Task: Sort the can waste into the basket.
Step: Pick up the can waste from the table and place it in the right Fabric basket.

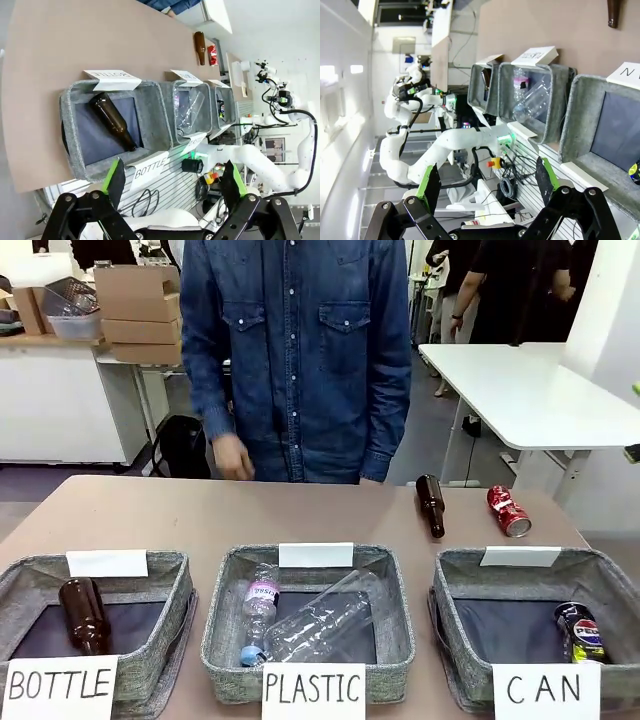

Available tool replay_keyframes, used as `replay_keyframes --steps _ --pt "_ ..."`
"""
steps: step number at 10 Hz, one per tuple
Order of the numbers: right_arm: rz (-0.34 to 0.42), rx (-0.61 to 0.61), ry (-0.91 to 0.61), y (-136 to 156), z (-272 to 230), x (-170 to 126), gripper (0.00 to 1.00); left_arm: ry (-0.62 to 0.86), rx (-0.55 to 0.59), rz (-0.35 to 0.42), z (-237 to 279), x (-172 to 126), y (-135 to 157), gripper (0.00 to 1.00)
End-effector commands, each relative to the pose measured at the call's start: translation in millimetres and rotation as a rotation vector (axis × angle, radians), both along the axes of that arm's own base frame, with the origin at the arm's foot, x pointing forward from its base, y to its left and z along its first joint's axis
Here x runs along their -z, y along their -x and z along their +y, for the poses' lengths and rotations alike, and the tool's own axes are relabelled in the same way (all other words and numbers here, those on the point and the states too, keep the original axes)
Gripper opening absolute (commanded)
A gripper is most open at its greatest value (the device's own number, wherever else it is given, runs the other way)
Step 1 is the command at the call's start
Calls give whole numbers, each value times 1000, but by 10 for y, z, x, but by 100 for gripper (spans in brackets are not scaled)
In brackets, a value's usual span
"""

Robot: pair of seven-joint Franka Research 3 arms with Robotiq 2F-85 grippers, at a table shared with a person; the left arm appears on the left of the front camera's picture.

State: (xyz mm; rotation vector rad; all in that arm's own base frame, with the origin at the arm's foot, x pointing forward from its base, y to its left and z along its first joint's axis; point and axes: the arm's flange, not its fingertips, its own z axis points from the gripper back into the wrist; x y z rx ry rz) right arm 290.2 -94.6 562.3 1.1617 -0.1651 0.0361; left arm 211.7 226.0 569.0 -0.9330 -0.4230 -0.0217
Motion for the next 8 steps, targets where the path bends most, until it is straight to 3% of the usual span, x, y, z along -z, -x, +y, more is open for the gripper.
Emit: replay_keyframes --steps 1,2,4,5,6,8 --pt "3 -1 4 21 18 4 100 -30 13 -24 -343 -40 -131 100" --pt "3 -1 4 21 18 4 100 22 105 -89 -767 -88 -285 100" --pt "3 -1 4 21 18 4 100 20 155 -137 -1627 18 -689 100" --pt "0 0 0 0 2 0 100 44 225 -114 -2045 139 -880 100" --pt "-72 -29 82 163 -111 -6 100 68 303 -94 -2508 290 -1011 100" --pt "-129 -22 238 155 -8 111 100 55 329 -36 -3001 500 -1090 100"
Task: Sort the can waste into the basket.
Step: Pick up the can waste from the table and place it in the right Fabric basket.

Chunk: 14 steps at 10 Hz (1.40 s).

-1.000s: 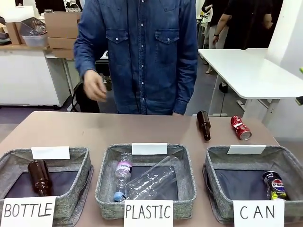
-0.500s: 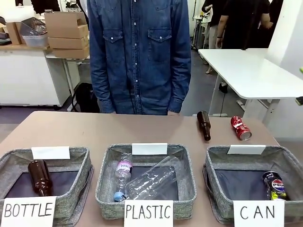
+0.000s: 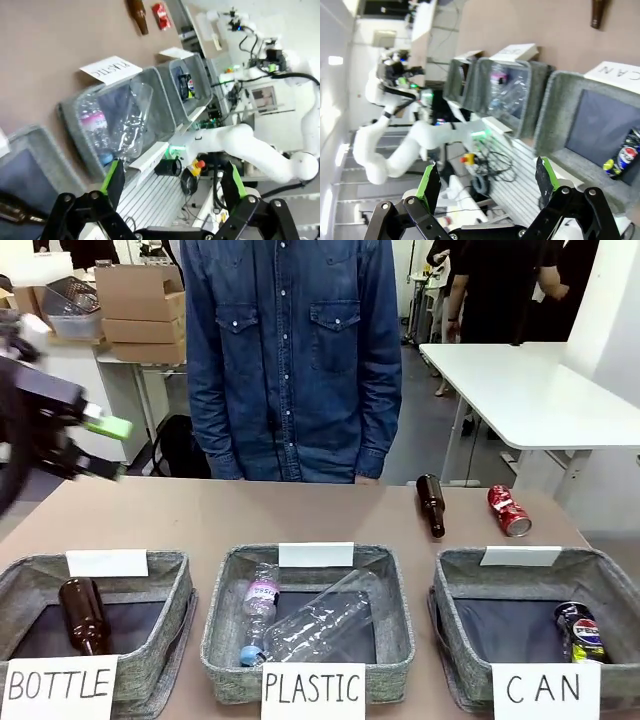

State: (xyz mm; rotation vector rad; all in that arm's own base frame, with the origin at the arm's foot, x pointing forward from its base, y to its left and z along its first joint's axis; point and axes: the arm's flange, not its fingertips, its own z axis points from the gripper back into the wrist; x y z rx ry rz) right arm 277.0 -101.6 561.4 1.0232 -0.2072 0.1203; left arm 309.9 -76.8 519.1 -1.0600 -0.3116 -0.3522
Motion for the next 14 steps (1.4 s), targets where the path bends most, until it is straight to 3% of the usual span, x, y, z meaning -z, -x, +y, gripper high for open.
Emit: replay_keyframes --steps 1,2,3,4,5,6,8,9,10,11,12,13,14 --pt "-77 173 240 33 49 114 100 -65 -31 62 75 58 -154 100" --pt "0 0 0 0 0 0 100 0 0 0 0 0 0 100" --pt "0 0 0 0 0 0 100 0 0 0 0 0 0 100" --pt "-43 49 106 21 -5 -5 100 0 0 0 0 0 0 100" --pt "-69 3 236 -294 135 -9 100 0 0 0 0 0 0 100" --pt "-81 39 306 -711 134 16 100 0 0 0 0 0 0 100" --pt "-60 50 479 -1455 152 283 100 0 0 0 0 0 0 100" --pt "0 116 548 -1672 73 452 100 0 0 0 0 0 0 100" --pt "-13 96 520 -1838 1 606 100 0 0 0 0 0 0 100" --pt "-24 10 350 -1829 54 607 100 0 0 0 0 0 0 100" --pt "-52 85 515 -1721 136 603 100 0 0 0 0 0 0 100" --pt "-26 72 489 -1866 62 770 100 0 0 0 0 0 0 100" --pt "-33 136 415 -1687 -230 594 100 0 0 0 0 0 0 100"
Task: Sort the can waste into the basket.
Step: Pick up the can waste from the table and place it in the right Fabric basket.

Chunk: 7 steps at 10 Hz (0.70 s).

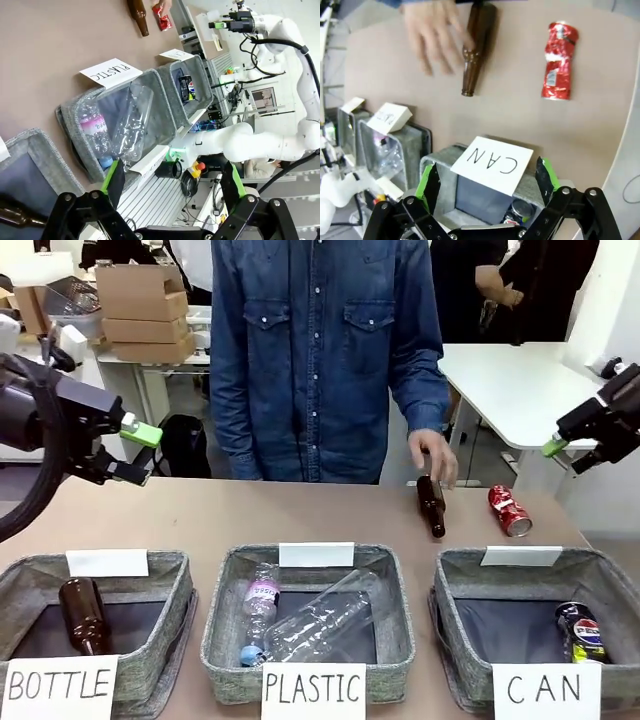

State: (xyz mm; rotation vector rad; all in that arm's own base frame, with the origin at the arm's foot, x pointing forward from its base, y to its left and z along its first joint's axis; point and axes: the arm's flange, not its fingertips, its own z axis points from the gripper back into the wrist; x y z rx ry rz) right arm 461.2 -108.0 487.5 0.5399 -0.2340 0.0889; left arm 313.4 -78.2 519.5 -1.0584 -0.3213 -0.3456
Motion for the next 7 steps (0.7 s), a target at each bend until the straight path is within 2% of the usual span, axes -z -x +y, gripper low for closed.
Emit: replay_keyframes --steps 1,3,5,7 --pt "-85 76 -157 470 -528 -366 100 -1 10 5 14 4 35 100" --pt "-153 148 -275 1150 -978 -570 100 -1 10 5 14 4 35 100" --pt "-158 150 -267 1330 -988 -456 100 -1 10 5 14 4 35 100" --pt "-244 245 -220 1318 -998 -394 100 -1 10 5 14 4 35 100"
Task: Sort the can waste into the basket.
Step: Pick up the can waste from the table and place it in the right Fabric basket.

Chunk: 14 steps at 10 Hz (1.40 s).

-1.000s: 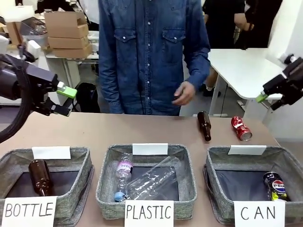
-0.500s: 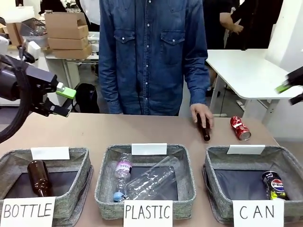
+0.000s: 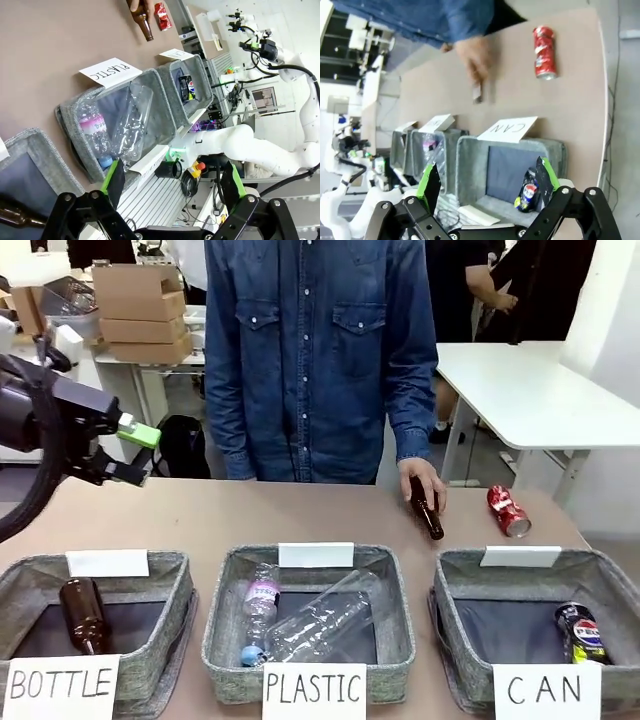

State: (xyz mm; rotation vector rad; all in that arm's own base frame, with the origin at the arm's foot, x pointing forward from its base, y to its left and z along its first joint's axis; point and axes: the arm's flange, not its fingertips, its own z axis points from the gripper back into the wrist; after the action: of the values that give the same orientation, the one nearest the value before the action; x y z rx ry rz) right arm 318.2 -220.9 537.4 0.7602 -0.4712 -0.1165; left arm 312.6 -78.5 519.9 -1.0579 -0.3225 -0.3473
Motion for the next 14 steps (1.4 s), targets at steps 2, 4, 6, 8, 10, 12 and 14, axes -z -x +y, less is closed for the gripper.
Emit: replay_keyframes --steps 2,4,6,8,10,12,14 --pt "-102 51 69 -101 168 113 100 -1 9 7 17 8 27 100" --pt "-124 80 153 -361 447 170 100 -1 9 7 17 8 27 100" --pt "-137 82 316 -989 902 348 100 -1 9 7 17 8 27 100" --pt "-68 100 465 -1693 1243 721 100 -1 9 7 17 8 27 100" --pt "-12 130 614 -2219 1489 1060 100 -1 9 7 17 8 27 100" --pt "65 93 670 -2670 1641 1455 100 -1 9 7 17 8 27 100" --pt "107 106 730 -3072 1656 1811 100 -1 9 7 17 8 27 100"
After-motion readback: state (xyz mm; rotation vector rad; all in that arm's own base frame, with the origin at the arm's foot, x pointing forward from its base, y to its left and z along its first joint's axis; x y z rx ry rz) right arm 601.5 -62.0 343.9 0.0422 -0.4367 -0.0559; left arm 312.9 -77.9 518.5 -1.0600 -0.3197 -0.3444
